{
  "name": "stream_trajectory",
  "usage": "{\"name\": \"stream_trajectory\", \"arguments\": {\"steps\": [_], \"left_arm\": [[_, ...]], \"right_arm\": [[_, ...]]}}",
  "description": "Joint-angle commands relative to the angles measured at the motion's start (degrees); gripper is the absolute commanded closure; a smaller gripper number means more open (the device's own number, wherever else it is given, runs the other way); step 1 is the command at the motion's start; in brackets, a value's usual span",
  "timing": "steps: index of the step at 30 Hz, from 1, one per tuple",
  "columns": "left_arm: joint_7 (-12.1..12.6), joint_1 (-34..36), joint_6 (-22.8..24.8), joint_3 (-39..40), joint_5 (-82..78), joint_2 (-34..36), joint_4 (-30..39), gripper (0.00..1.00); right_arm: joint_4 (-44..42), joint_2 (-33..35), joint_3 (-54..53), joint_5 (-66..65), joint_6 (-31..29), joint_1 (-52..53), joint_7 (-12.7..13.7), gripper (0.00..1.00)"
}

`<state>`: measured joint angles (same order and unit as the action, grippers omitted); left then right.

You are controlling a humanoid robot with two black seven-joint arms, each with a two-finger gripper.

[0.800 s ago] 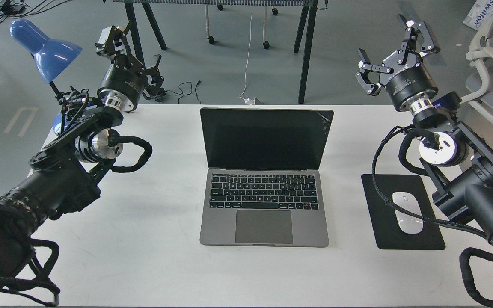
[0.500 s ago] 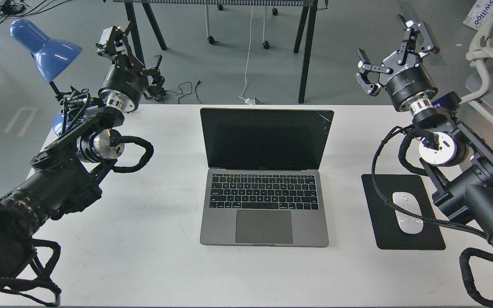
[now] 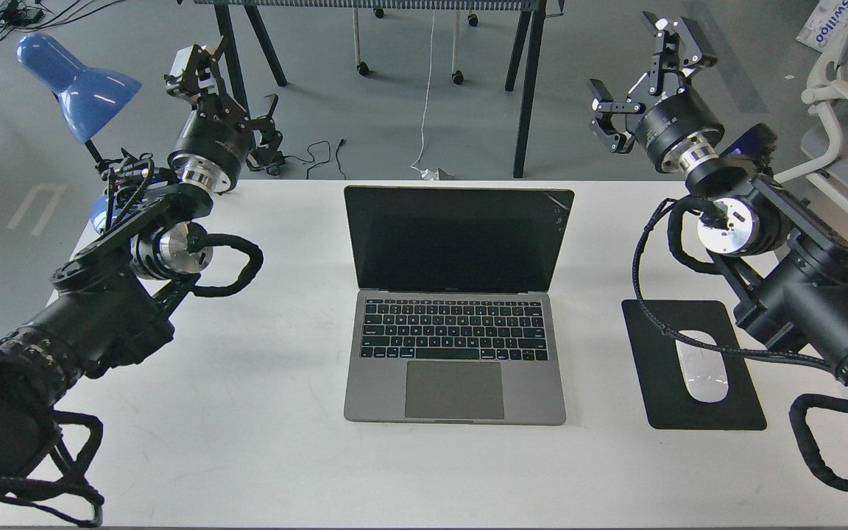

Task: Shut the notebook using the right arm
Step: 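Raise the right gripper and move it over the laptop's screen top edge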

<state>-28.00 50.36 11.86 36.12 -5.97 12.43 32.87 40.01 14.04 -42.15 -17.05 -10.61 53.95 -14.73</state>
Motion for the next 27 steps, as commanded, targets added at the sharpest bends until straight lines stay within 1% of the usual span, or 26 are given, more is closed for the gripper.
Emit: {"name": "stream_trajectory", "arguments": {"steps": [1,5,12,15,17,21,27], "left_arm": [[0.0,0.0,-0.1,0.0,0.0,0.0,0.0,0.0],[0.0,0.0,-0.1,0.0,0.0,0.0,0.0,0.0],[0.0,0.0,-0.1,0.0,0.0,0.0,0.0,0.0],[0.0,-0.1,0.0,0.0,0.0,0.0,0.0,0.0],[0.0,0.0,-0.1,0.0,0.0,0.0,0.0,0.0],[0.0,0.0,-0.1,0.0,0.0,0.0,0.0,0.0],[0.0,0.0,-0.1,0.0,0.0,0.0,0.0,0.0]], "right_arm": [[-0.6,-0.1,9.3,0.0,4.2,5.5,0.7,0.0],[-2.1,-0.2,18.2,0.0,6.7,10.6,1.8,0.0],[-7.8,-5.0,29.2,-0.1,6.7,14.6,2.2,0.0],[-9.5,-6.7,33.4,-0.1,6.7,14.9,3.2,0.0],[-10.5,-7.7,35.4,-0.1,6.7,15.0,3.7,0.0],[-11.7,-9.2,37.8,-0.1,6.7,15.1,3.8,0.0],[-11.1,-9.9,38.3,-0.1,6.3,15.5,3.9,0.0]]}}
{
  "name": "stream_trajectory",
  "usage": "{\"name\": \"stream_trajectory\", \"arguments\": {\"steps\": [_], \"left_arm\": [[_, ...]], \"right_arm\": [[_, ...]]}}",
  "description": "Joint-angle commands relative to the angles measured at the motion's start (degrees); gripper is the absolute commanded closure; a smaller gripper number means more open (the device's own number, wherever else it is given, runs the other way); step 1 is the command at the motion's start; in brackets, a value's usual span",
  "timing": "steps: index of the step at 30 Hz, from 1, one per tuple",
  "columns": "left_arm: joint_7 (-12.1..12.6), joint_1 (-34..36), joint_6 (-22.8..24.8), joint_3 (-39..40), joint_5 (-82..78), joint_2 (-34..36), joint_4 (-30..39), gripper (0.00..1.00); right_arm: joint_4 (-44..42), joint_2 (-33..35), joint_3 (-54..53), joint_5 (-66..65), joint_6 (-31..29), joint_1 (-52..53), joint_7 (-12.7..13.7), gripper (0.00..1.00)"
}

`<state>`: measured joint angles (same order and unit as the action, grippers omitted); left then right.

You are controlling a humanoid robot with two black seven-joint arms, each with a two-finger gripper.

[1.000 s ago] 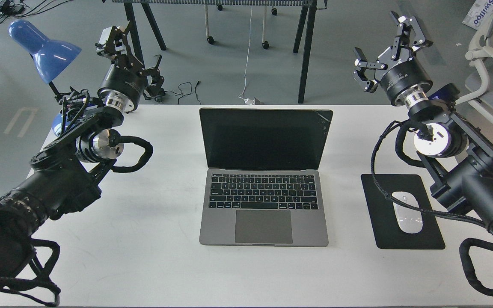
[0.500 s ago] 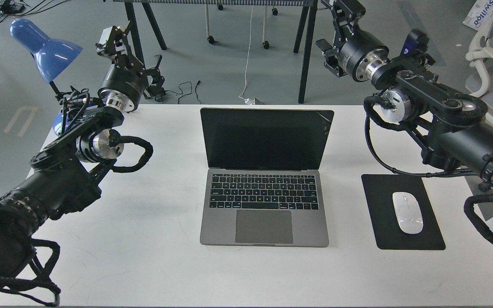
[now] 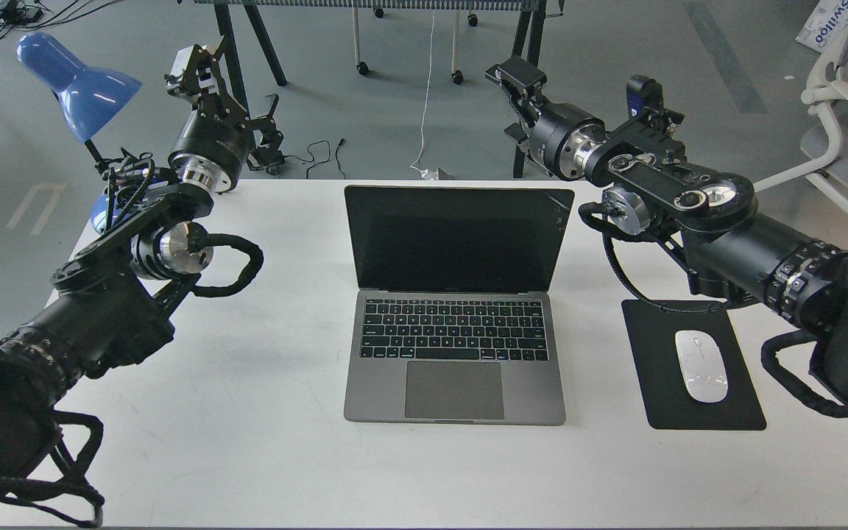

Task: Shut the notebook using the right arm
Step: 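Raise the right gripper and move it over the laptop's screen top edge, then push the laptop screen down toward the keyboard with the right gripper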

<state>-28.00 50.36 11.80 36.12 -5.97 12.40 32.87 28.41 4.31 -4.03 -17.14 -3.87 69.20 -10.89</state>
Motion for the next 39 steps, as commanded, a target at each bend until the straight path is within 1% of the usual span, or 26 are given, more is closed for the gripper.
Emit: {"name": "stream_trajectory", "arguments": {"steps": [1,7,15,20,29,35,39], "left_arm": [[0.0,-0.1,0.0,0.0,0.0,0.0,0.0,0.0],[0.0,-0.1,0.0,0.0,0.0,0.0,0.0,0.0],[0.0,0.0,0.1,0.0,0.0,0.0,0.0,0.0],[0.0,-0.1,0.0,0.0,0.0,0.1,0.0,0.0],[0.0,-0.1,0.0,0.0,0.0,0.1,-0.1,0.0],[0.0,0.0,0.0,0.0,0.0,0.1,0.0,0.0],[0.0,0.0,0.0,0.0,0.0,0.1,0.0,0.0]], "right_arm": [[0.7,-0.2,0.2,-0.1,-0.7,0.2,0.2,0.0],[0.9,-0.2,3.5,0.1,-2.2,0.5,0.4,0.0],[1.9,0.1,3.9,0.1,-7.3,0.6,0.4,0.0],[6.4,1.7,4.2,0.1,-10.2,0.2,0.3,0.0],[18.6,8.8,4.2,0.1,-13.4,-2.4,0.3,0.0],[24.9,10.8,4.2,0.1,-15.7,-6.5,0.3,0.0],[27.0,10.8,4.3,0.0,-15.9,-10.6,0.4,0.0]]}}
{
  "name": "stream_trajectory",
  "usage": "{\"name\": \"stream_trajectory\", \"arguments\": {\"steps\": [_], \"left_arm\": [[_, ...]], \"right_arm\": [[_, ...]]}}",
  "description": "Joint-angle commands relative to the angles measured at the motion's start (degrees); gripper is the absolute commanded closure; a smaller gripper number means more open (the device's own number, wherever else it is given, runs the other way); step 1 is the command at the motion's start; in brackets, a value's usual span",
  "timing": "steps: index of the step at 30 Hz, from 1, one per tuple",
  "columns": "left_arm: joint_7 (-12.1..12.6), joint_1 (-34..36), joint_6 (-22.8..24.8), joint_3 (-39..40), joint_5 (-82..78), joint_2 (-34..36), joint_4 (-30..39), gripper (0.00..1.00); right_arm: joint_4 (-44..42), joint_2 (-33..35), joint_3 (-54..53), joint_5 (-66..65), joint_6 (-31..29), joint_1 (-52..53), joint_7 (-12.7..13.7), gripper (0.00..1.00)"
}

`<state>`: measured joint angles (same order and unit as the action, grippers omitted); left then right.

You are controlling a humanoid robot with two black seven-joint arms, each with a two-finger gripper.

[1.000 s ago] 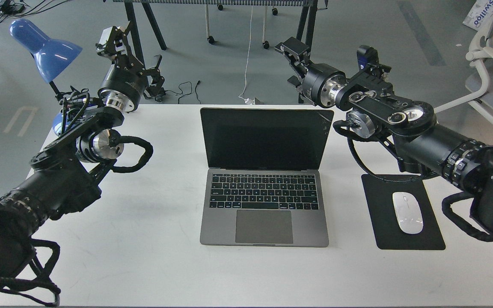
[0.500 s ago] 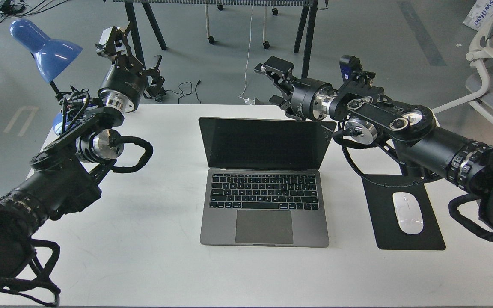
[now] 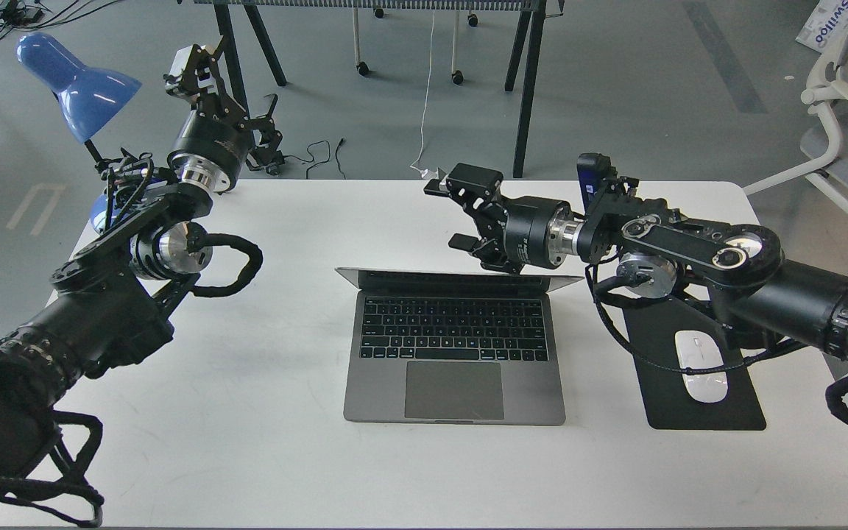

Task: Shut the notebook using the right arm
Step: 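Push the laptop screen down toward the keyboard with the right gripper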

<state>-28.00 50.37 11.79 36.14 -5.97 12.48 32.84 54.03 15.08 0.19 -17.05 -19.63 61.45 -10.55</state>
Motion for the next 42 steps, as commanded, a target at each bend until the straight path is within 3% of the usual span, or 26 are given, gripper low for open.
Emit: {"name": "stream_trajectory", "arguments": {"steps": [1,33,42], "left_arm": [[0.0,0.0,0.0,0.0,0.0,0.0,0.0,0.0],[0.0,0.0,0.0,0.0,0.0,0.1,-0.1,0.0],[0.0,0.0,0.0,0.0,0.0,0.1,-0.1,0.0]], "right_arm": [[1.4,-0.2,0.5,-0.2,-0.1,-3.9,0.1,0.0],[1.0,-3.9,6.8,-3.5,5.0,-12.3,0.1,0.0],[0.1,-3.4,-0.7,-3.4,4.6,-6.3,-0.3,0.0]]}}
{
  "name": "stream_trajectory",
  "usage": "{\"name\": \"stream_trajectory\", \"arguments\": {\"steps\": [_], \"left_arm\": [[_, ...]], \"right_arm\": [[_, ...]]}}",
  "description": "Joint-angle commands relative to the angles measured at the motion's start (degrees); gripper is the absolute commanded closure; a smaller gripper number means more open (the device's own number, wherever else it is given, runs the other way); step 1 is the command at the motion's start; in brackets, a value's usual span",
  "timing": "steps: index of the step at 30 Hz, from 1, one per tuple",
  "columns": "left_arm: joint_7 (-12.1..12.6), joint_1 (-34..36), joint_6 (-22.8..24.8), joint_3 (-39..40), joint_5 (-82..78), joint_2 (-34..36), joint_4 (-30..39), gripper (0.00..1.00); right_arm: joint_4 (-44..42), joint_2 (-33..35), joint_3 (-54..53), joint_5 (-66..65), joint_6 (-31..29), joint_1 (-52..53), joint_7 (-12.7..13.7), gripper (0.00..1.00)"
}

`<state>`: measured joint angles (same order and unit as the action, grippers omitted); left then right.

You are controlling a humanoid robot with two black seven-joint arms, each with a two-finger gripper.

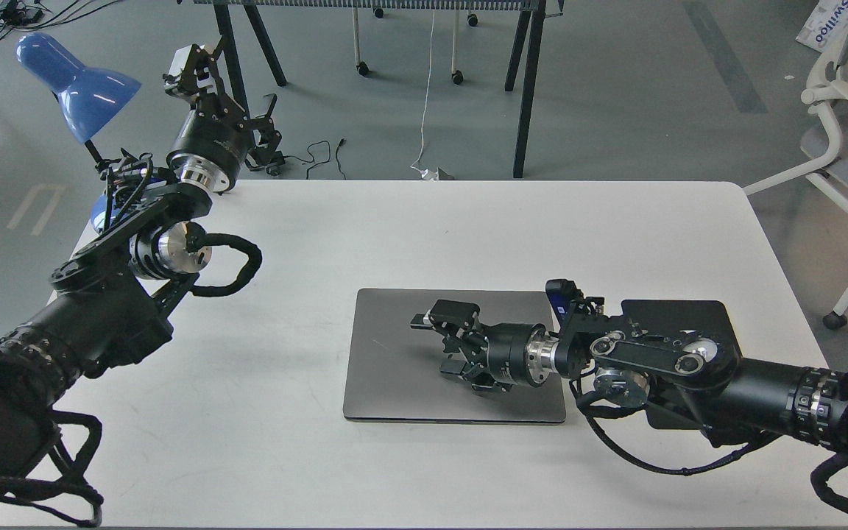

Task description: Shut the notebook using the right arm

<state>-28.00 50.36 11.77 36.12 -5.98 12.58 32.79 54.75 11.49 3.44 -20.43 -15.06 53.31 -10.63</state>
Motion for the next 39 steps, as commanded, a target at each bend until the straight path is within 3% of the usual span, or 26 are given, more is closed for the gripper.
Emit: {"name": "stream_trajectory", "arguments": {"steps": [1,10,14,17,25,31,39], "left_arm": [[0.0,0.0,0.0,0.0,0.0,0.0,0.0,0.0],[0.0,0.0,0.0,0.0,0.0,-0.1,0.0,0.0],[0.0,0.0,0.0,0.0,0.0,-0.1,0.0,0.0],[0.0,0.0,0.0,0.0,0.0,-0.1,0.0,0.0],[0.0,0.0,0.0,0.0,0.1,-0.1,0.0,0.0],[0.0,0.0,0.1,0.0,0.1,-0.1,0.1,0.0],[0.0,0.0,0.0,0.0,0.0,-0.1,0.1,0.0]], "right_arm": [[-1.1,0.3,-6.5,0.0,0.1,2.5,-0.2,0.0],[-19.3,-1.7,-38.1,0.7,0.1,4.8,-0.5,0.0],[-21.3,-3.0,-49.5,1.1,-0.6,4.1,-0.9,0.0],[-21.4,-3.0,-54.0,2.3,-3.1,2.4,-2.7,0.0],[-20.7,-2.4,-58.9,10.4,-8.3,-2.5,-3.4,0.0],[-19.2,-2.4,-62.8,11.2,-8.6,-5.8,-4.4,0.0],[-17.3,-2.3,-59.5,10.9,-8.1,-6.8,-4.3,0.0]]}}
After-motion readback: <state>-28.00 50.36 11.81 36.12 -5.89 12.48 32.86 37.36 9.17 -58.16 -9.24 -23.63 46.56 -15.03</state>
